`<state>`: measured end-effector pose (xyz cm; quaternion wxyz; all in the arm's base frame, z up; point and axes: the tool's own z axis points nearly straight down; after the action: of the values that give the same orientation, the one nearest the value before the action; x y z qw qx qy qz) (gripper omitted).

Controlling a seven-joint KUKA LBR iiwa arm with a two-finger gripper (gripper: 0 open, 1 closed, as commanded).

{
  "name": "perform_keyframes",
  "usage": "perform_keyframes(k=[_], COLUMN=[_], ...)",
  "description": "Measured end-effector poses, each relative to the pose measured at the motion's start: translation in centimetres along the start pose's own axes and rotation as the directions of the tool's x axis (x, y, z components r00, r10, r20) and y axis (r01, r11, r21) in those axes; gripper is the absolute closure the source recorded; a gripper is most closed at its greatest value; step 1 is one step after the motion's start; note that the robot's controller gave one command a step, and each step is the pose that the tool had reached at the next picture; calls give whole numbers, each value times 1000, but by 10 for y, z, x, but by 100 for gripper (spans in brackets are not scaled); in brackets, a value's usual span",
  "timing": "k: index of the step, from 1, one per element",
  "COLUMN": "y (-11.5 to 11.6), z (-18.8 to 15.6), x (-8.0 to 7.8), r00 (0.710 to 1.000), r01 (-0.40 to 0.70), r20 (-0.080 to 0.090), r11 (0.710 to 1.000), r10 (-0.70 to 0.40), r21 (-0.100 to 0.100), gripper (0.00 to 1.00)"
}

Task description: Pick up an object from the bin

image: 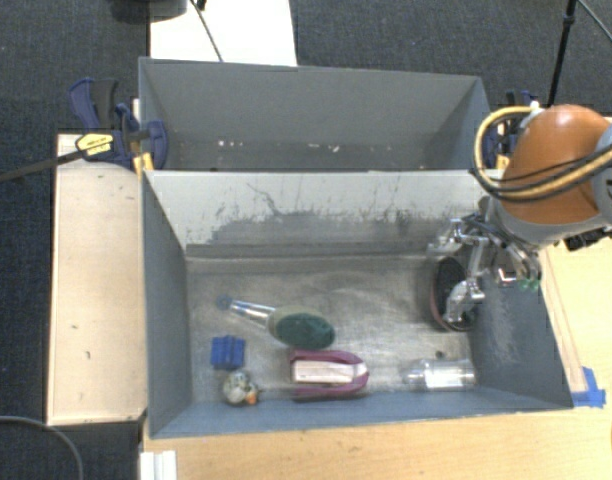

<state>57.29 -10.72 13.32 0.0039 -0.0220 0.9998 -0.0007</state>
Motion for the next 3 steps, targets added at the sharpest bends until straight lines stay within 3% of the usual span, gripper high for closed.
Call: perform_keyframes(k=[1, 2, 3], y=[-26, -28, -28], z=[56, 56, 57], x=[-3, 2, 2], r00=[980, 983, 994], r01=[200, 181, 113], r20=[3, 15, 11], r11=[980, 983, 993], r10=[-200, -181, -113], r21=[-19, -21, -18], gripper=[0, 0, 0])
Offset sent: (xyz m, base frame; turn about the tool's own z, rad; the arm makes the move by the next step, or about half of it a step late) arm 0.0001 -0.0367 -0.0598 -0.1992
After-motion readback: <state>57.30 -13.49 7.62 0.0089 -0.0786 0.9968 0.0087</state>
